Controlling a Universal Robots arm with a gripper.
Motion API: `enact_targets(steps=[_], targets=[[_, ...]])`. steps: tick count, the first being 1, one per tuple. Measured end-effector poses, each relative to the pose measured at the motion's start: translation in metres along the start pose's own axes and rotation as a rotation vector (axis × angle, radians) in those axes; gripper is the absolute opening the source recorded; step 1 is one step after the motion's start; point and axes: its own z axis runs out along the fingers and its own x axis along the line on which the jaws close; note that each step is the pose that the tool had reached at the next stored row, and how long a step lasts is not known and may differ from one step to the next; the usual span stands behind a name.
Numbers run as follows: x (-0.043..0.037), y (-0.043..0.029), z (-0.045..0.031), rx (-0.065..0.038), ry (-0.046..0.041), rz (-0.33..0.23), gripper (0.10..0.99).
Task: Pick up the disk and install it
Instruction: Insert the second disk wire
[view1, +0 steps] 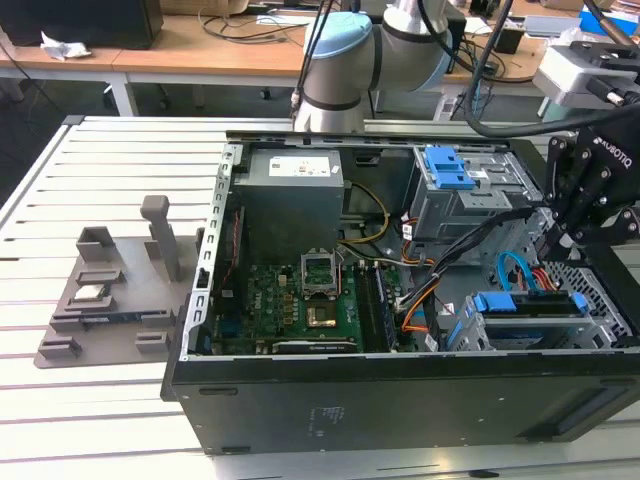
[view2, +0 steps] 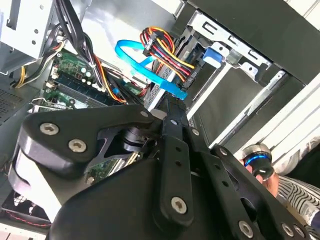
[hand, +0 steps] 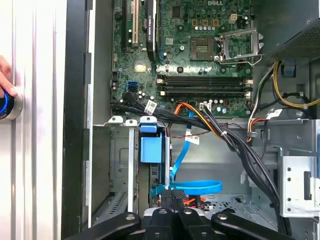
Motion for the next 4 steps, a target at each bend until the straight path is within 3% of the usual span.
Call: enact_targets(steps=[4], targets=[[0.0000,0.0000,-0.0002,0.000,0.0002,0.000,0.106]])
